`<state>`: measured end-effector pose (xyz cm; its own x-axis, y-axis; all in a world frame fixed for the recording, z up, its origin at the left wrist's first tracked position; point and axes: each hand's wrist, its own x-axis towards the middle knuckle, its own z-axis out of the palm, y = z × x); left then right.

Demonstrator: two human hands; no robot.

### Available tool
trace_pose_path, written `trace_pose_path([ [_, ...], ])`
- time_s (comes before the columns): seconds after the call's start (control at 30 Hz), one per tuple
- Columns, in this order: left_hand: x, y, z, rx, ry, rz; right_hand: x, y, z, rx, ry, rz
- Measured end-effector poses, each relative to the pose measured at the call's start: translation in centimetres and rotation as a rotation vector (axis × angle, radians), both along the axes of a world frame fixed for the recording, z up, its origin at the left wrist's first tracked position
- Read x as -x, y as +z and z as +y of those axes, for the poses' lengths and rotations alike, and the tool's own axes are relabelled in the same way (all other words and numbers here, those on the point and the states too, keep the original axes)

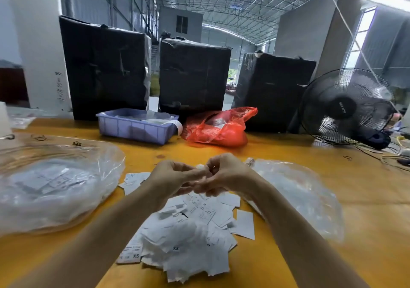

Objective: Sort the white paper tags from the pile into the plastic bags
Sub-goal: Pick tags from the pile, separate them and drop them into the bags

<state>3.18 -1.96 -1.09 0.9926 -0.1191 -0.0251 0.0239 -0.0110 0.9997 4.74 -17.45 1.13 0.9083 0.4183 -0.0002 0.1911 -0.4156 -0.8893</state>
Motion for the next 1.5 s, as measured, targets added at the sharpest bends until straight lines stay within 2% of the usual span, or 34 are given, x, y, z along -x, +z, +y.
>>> trace_pose_path([
  [0.17, -0.6, 0.0, 1.4, 0.089, 0.088, 0.015, -0.5, -0.4, -0.5, -0.085, -0.044, 0.052],
  [0.27, -0.7, 0.0, 2.0, 0.118, 0.106, 0.007, -0.8, -0.7, -0.4, -0.151, -0.054, 0.162],
  [0.47, -0.7, -0.3, 2.0, -0.003, 0.12, -0.085, -0.7, -1.5, 0.3, -0.19, 0.017, 0.349],
  [0.63, -1.0, -0.3, 2.2, -0.018, 0.122, -0.078, -1.1, -1.8, 0.2, -0.331, 0.013, 0.417],
  [0.87, -1.2, 0.0, 2.9, -0.089, -0.054, -0.011, -1.1, -1.9, 0.3, -0.367, -0.073, 0.323],
  [1.0, -0.7, 0.1, 2.8, -0.04, -0.159, 0.072, -1.2, -2.2, 0.9, -0.421, -0.118, 0.291],
  [1.2, -1.0, -0.3, 2.3, 0.141, -0.025, 0.123, -1.1, -2.6, 1.5, -0.544, -0.17, 0.358],
  [1.33, -1.0, -0.3, 2.0, 0.173, 0.019, 0.109, -1.1, -2.8, 1.6, -0.564, -0.158, 0.371],
  [1.4, -1.1, -0.4, 1.9, 0.213, 0.057, 0.093, -1.1, -2.8, 1.5, -0.524, -0.123, 0.363],
  [1.5, -1.5, -0.4, 1.9, 0.293, 0.135, 0.059, -1.0, -2.7, 1.5, -0.344, -0.033, 0.362],
])
